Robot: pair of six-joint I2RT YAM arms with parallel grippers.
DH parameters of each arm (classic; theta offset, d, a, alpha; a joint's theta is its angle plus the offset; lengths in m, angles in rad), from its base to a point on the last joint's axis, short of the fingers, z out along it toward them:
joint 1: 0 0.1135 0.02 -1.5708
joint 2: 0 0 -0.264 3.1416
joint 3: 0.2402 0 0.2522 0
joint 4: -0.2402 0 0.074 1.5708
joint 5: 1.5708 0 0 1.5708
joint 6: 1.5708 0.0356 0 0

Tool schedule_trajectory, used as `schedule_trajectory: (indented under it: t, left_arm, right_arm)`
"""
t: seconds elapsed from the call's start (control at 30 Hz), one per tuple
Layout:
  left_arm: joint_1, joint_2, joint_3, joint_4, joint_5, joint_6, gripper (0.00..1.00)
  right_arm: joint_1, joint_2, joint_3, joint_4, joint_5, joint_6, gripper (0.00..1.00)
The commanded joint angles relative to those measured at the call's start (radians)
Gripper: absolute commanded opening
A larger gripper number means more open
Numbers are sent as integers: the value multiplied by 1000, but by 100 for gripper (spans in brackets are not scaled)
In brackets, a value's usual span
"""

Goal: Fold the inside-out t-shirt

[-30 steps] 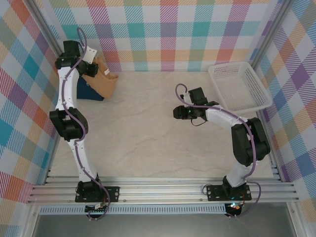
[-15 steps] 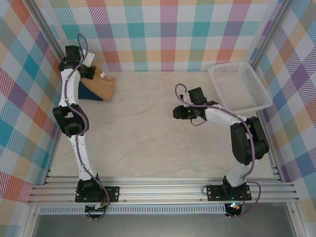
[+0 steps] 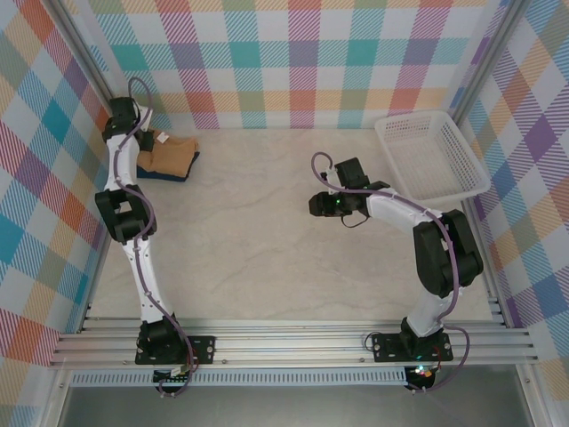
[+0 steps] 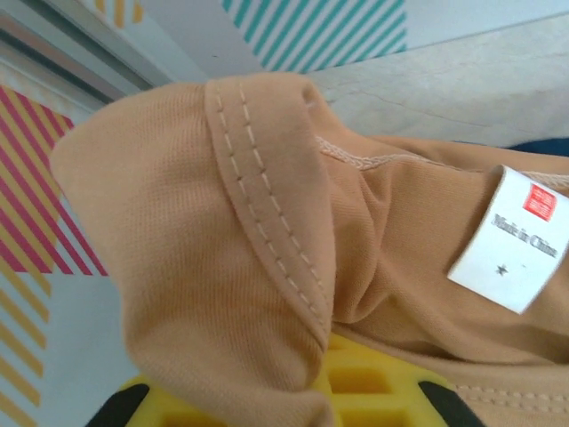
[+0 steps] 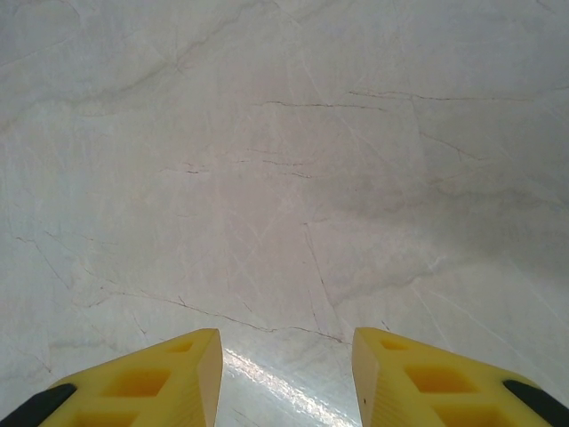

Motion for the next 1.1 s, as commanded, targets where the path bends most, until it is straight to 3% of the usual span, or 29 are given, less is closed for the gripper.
schedule_trajectory:
  t: [0.0, 0.07, 0.2, 0.37, 0.53, 0.7, 0.93, 1.07]
  left_arm:
    - [7, 46, 33, 59, -61, -9, 29]
    - [7, 46, 41, 53, -62, -43, 47]
    - [6, 27, 98, -5, -58, -118, 67]
    - [6, -75, 109, -97, -25, -268, 83]
    - [-4, -230, -7, -149, 38, -429, 90]
    - [-44, -519, -420, -1, 96, -573, 93]
    - [-107, -1040, -1176, 364, 172, -815, 98]
    - [-133, -1284, -1527, 574, 161, -903, 100]
  right_arm:
    - [13, 11, 33, -25, 10, -5, 43]
    - [15, 2, 34, -31, 15, -7, 43]
    - [19, -18, 31, -32, 19, -7, 43]
    - [20, -51, 24, -33, 48, -25, 43]
    - [21, -122, 17, -55, 159, -93, 48]
    - [20, -234, -30, -30, 316, -160, 57]
    - [17, -359, -107, 1, 612, -206, 87]
    - [4, -413, -183, 58, 750, -222, 100]
